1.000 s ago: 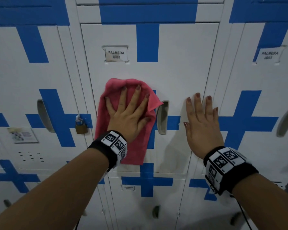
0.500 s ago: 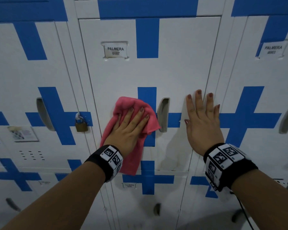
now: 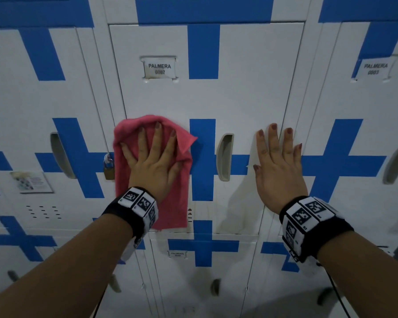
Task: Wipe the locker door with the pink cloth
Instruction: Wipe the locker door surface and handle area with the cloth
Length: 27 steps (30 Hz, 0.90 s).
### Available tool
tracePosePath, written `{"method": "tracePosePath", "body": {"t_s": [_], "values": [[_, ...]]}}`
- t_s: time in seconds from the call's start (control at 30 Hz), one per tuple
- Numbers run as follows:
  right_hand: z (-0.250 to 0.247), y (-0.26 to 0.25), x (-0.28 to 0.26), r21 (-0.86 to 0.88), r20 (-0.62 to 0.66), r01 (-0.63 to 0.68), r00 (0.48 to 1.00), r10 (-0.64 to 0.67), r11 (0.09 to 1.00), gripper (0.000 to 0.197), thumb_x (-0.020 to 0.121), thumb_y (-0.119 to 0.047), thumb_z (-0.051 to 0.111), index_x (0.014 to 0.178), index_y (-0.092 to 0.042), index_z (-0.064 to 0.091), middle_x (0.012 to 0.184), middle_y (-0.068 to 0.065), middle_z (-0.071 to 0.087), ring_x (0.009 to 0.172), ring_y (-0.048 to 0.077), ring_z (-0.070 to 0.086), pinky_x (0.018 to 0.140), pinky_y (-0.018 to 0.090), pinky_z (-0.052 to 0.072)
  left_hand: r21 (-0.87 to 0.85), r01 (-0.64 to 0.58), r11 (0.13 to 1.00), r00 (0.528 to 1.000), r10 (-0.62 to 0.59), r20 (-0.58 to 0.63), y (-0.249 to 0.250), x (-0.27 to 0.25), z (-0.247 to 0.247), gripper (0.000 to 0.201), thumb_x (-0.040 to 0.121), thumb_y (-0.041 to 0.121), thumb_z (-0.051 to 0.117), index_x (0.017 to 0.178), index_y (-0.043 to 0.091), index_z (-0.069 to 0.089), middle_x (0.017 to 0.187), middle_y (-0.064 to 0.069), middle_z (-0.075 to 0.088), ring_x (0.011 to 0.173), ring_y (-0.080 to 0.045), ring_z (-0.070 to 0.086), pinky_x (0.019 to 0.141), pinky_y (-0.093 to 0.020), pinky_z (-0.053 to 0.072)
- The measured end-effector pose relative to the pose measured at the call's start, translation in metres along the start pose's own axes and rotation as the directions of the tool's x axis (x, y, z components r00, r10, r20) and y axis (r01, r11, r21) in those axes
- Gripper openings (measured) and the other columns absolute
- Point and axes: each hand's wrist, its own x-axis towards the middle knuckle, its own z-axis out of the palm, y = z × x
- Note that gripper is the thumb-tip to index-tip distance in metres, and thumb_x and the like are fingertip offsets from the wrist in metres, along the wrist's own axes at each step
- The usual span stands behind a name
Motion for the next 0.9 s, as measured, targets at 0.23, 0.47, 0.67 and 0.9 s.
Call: {"method": "tracePosePath", "body": {"t_s": [0.23,0.47,0.67,0.9], "values": [[0.000,-0.001,0.000,-0.003,0.007,0.002,1.000,-0.002,1.000,0.075,0.094,-0.022,0.037,0.146,-0.022,-0.016,0.153,0.001,-0.024,0.139,0.026,-0.025,0.113,0.049,-0.007,-0.073,0.032,0.997,0.998,-0.036,-0.054,0.025,0.016,-0.004,0.075,0.088,0.061,0.027,0.144,0.038,-0.018,0.151,0.008,-0.017,0.141,-0.035,-0.008,0.101,-0.068,-0.010],[0.001,-0.001,0.000,-0.004,-0.013,0.004,1.000,-0.004,1.000,0.076,0.093,-0.021,0.040,0.147,-0.021,-0.013,0.154,0.002,-0.021,0.140,0.027,-0.021,0.113,0.051,-0.005,-0.063,-0.144,0.988,0.988,0.140,-0.068,0.040,0.015,0.001,0.066,0.096,0.048,0.025,0.148,0.027,-0.011,0.153,0.010,-0.020,0.139,-0.019,-0.028,0.112,-0.048,-0.012],[0.001,-0.001,0.001,0.007,-0.023,0.005,1.000,-0.005,1.000,0.076,0.093,-0.021,0.040,0.147,-0.022,-0.012,0.154,-0.001,-0.022,0.140,0.025,-0.024,0.112,0.049,-0.008,-0.056,-0.338,0.939,0.940,0.336,-0.054,0.040,0.011,0.005,0.066,0.092,0.026,0.037,0.149,0.021,0.007,0.155,0.007,-0.004,0.143,-0.016,-0.017,0.115,-0.037,-0.015],[0.000,0.000,0.000,0.019,-0.020,0.006,1.000,-0.005,1.000,0.075,0.093,-0.021,0.040,0.147,-0.023,-0.013,0.153,-0.002,-0.023,0.139,0.024,-0.025,0.113,0.049,-0.007,-0.047,-0.446,0.894,0.894,0.441,-0.079,0.038,-0.001,0.013,0.075,0.080,0.011,0.049,0.148,0.019,0.018,0.153,0.009,0.009,0.144,-0.012,-0.012,0.116,-0.036,-0.010]]}}
